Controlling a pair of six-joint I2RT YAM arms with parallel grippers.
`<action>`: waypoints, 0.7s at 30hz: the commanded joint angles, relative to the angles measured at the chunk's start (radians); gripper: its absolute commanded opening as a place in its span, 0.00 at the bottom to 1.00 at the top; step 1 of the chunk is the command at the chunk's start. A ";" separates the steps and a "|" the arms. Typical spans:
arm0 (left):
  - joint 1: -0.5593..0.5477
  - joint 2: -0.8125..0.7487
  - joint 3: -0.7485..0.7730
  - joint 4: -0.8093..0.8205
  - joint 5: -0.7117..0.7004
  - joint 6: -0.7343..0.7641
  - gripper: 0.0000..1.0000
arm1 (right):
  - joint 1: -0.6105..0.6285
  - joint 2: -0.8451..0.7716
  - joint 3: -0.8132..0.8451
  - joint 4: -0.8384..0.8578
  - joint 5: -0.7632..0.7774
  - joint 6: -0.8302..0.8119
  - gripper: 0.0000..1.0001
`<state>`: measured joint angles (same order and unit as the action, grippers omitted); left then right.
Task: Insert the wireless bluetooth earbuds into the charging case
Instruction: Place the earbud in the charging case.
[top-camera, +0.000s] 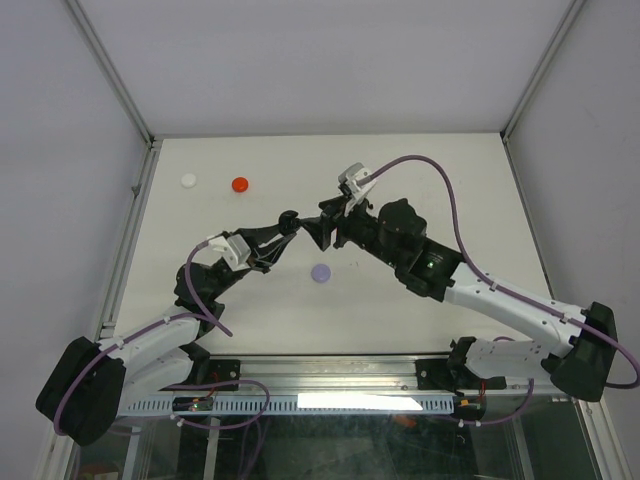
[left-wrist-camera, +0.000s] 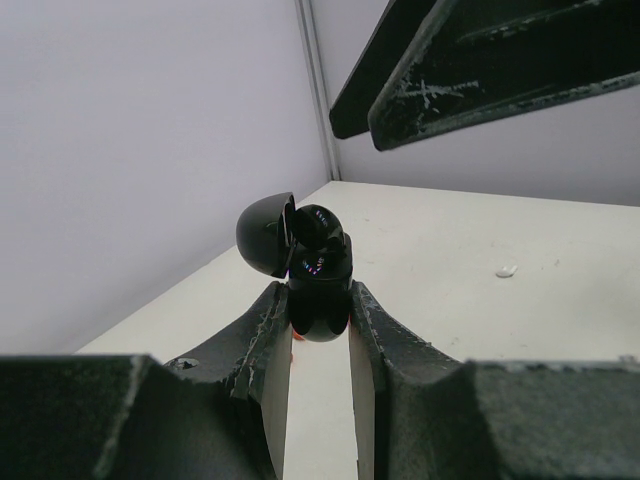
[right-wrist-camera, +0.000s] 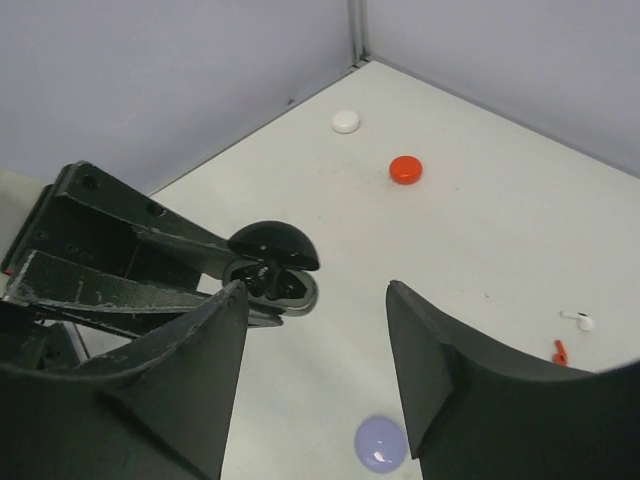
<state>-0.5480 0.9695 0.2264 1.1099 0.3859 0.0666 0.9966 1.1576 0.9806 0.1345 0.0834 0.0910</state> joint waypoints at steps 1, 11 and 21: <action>0.004 0.004 0.025 0.012 -0.032 -0.013 0.00 | -0.062 -0.030 0.066 -0.079 0.048 -0.063 0.61; 0.005 0.011 0.035 -0.013 -0.030 -0.008 0.00 | -0.177 0.012 0.111 -0.136 -0.155 -0.029 0.64; 0.004 0.013 0.044 -0.038 -0.011 0.001 0.00 | -0.163 0.085 0.178 -0.135 -0.301 0.022 0.72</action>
<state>-0.5480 0.9825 0.2276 1.0576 0.3676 0.0666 0.8185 1.2243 1.0851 -0.0250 -0.1383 0.0898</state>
